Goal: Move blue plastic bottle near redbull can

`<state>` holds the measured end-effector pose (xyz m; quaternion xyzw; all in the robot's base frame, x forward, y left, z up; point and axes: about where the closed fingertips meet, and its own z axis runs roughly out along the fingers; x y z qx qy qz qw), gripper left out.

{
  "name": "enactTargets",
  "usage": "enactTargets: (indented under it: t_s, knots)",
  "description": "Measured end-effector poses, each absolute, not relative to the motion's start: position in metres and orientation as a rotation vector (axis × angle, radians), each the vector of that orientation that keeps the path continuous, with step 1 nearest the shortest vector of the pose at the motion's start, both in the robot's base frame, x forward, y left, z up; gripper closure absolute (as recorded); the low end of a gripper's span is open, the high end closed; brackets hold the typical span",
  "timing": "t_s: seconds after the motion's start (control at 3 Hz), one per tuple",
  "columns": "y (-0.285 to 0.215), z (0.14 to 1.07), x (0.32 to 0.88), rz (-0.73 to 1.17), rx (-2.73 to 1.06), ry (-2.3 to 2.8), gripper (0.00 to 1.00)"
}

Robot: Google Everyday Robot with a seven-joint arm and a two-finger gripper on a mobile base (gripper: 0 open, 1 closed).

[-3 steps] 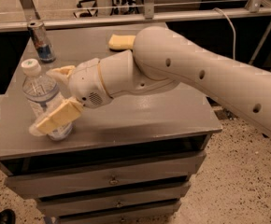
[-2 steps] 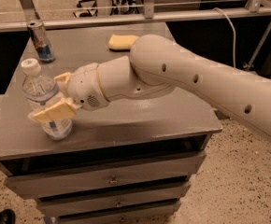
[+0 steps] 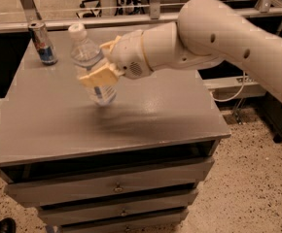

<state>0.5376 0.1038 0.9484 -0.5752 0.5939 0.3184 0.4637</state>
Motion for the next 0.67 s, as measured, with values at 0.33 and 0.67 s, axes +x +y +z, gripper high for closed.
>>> enactTargets:
  t_s: [0.33,0.67]
  knots:
    - [0.0858,0.9582,0.5519,0.738,-1.385,1.470,1.00]
    - [0.0895,0.9565,0.5491,0.746,-1.391,1.468,1.00]
